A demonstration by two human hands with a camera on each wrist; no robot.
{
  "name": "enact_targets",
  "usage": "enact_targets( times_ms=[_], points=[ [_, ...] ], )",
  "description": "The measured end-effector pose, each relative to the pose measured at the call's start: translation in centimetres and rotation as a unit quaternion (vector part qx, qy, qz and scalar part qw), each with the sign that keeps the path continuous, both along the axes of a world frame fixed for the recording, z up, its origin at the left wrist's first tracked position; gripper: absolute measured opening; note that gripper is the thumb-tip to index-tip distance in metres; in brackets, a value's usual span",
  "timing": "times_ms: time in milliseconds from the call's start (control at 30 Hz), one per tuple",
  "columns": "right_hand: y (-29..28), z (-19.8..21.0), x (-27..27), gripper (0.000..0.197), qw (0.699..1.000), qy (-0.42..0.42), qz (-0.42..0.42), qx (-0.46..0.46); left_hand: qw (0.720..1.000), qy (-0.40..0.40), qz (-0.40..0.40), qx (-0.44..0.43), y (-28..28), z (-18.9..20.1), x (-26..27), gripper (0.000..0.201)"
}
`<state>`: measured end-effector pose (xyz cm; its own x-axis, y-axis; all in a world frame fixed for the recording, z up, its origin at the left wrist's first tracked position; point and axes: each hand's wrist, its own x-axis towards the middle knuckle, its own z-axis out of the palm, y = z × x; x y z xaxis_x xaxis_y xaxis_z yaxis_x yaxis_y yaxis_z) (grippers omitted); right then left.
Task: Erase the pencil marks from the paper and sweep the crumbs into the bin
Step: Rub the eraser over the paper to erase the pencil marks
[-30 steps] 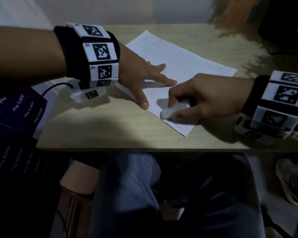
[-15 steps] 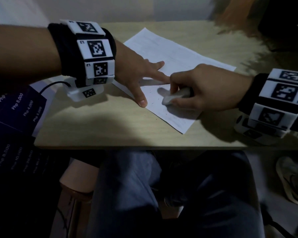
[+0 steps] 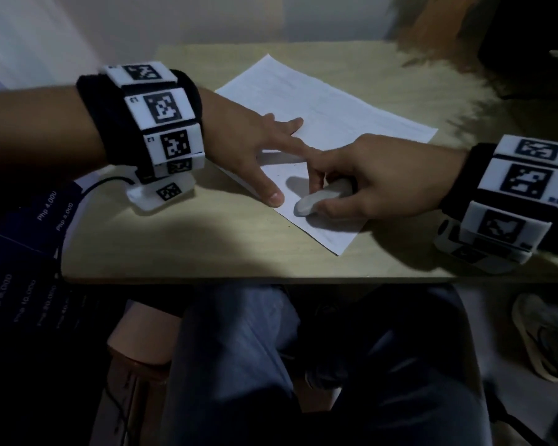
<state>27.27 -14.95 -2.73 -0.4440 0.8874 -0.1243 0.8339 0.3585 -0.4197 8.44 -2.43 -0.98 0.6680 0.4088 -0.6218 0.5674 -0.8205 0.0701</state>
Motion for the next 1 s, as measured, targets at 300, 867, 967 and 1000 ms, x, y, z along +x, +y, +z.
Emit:
enact_targets(
  times_ms=[300,867,967,1000],
  points=[
    [0.1,0.2,0.0,0.035,1.0,-0.007,-0.017,0.02,0.998,-0.056,0.011,-0.021,-0.2,-1.1,-0.7,0.083],
    [0.2,0.1,-0.2,0.036,0.999,0.002,-0.018,0.027,0.998,-0.063,-0.014,-0.02,0.3,-1.6,-0.5,0.077],
    [0.1,0.0,-0.4,0.032,0.999,-0.002,-0.007,0.046,0.997,-0.066,-0.017,-0.023,0.4,-1.7,-0.5,0.076],
    [0.0,0.0,-0.5,0.03,1.0,0.01,0.012,0.017,0.998,-0.064,-0.018,-0.021,0.4,-1.9,-0.6,0.08]
  ],
)
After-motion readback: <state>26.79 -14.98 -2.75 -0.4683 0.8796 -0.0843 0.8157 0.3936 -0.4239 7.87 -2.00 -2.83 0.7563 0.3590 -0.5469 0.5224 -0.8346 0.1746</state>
